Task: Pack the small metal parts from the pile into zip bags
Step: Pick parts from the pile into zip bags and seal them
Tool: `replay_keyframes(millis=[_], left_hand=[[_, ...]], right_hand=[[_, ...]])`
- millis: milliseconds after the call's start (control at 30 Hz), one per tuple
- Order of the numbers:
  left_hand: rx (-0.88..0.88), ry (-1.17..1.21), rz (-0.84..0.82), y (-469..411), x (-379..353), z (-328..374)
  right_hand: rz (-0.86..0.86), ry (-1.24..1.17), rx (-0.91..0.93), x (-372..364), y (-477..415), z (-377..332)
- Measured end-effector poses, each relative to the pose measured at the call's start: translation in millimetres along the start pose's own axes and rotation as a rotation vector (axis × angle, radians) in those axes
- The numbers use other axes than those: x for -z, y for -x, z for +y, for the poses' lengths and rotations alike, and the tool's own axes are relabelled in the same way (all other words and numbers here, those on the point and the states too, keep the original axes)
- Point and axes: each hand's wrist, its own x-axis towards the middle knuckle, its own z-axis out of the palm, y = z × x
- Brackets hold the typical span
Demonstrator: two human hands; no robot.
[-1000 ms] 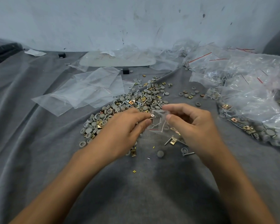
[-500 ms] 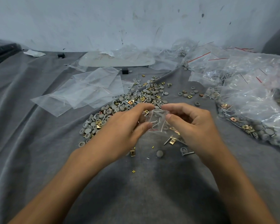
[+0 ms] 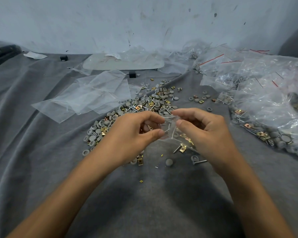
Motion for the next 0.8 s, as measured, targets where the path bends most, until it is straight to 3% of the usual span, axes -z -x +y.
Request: replay_keyframes(millis=[133,300,567,800], left_hand=[[-0.019,0.049,-0.024,-2.1,12.5,-1.4],[0.039,-0.289,0.128,-2.5,29.6,-22.1],[0.072,-0.745,-0.183,-5.2,-4.1,-32.6],[-0.034,-1.08,-0.166,-10.2,-15.5,-29.8]], right_hand=[[0.029,-0.049,0.011,3.5,-0.5,-2.7],[0.147,-0.08,0.039,11.5,-3.4,-3.3],[0.236,-0.101,0.045,19.9,-6.3,-0.8],[0.214,-0.089,0.039,18.9,-4.5,-5.9]])
